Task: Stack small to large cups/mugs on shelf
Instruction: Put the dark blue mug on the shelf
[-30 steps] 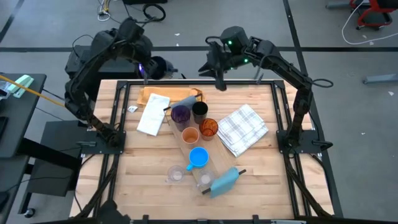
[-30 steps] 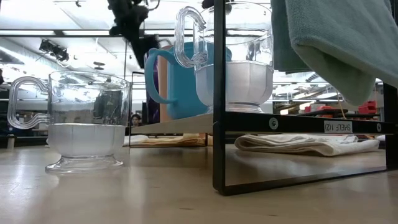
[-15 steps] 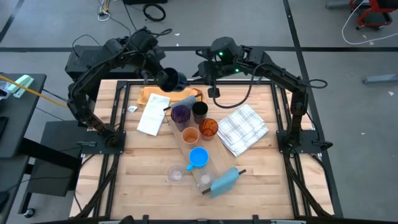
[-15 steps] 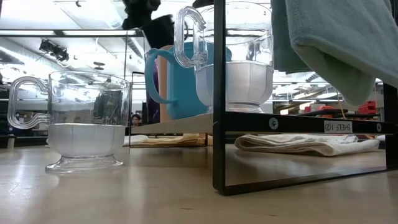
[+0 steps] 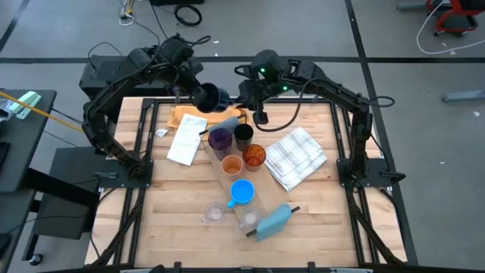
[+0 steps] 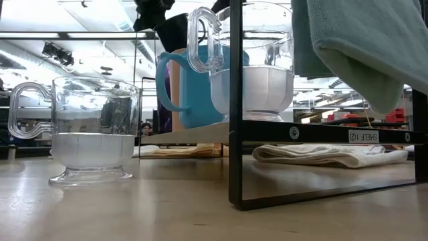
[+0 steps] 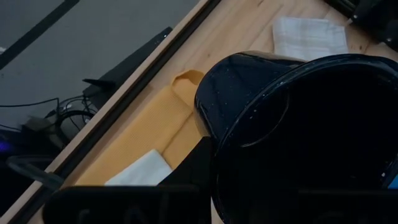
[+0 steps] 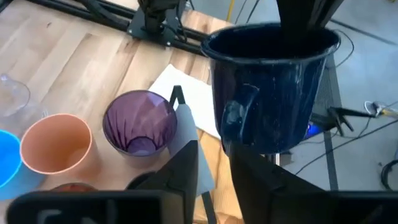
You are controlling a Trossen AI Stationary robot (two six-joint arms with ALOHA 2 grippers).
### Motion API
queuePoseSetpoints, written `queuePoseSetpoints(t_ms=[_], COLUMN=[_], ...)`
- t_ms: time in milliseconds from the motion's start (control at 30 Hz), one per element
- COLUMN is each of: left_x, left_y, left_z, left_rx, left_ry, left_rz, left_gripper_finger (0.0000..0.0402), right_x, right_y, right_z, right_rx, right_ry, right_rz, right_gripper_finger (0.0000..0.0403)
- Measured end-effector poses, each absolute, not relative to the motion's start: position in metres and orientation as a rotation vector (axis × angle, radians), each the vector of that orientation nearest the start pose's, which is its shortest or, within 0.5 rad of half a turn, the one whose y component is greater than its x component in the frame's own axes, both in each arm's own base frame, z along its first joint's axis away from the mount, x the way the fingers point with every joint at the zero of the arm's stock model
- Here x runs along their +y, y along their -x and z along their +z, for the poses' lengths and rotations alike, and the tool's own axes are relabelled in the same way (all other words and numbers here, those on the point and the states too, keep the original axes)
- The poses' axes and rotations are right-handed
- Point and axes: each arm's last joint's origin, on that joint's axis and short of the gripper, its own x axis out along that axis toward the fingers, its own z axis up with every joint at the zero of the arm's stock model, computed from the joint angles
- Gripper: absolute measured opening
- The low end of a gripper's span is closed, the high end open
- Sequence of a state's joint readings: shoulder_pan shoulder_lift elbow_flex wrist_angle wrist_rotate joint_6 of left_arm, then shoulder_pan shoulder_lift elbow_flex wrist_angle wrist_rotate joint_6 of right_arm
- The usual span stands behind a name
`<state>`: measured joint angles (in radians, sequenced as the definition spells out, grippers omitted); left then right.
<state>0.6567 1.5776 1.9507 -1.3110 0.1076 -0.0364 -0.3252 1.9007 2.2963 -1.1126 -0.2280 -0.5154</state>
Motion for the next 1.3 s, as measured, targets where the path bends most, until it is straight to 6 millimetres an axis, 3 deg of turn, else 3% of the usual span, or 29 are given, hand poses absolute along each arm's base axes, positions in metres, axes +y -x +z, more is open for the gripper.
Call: queuePoseSetpoints(t_ms=[333, 600, 900, 1033, 1200, 1300], left_x=[0.172, 0.173, 0.173, 0.173, 0.174, 0.174], left_y=[-0.229, -0.229, -0.231, -0.230, -0.230, -0.230], left_z=[0.436, 0.436, 0.437, 0.437, 0.437, 0.437], left_rx=[0.860, 0.853, 0.833, 0.834, 0.829, 0.832], left_ry=[0.378, 0.360, 0.368, 0.369, 0.371, 0.369], left_rz=[0.521, 0.514, 0.494, 0.497, 0.500, 0.497], left_gripper_finger=[0.0023, 0.0023, 0.0023, 0.0023, 0.0023, 0.0023], right_x=[-0.116, -0.119, -0.123, -0.125, -0.126, -0.125], right_y=[-0.368, -0.369, -0.380, -0.385, -0.386, -0.386], right_z=[0.443, 0.443, 0.416, 0.413, 0.416, 0.415], right_rx=[0.661, 0.648, 0.700, 0.676, 0.657, 0.660], right_ry=[0.332, 0.330, 0.304, 0.314, 0.346, 0.348], right_rz=[0.015, 0.000, 0.001, -0.049, -0.045, -0.041], right_gripper_finger=[0.0170, 0.0172, 0.0170, 0.0151, 0.0044, 0.0043])
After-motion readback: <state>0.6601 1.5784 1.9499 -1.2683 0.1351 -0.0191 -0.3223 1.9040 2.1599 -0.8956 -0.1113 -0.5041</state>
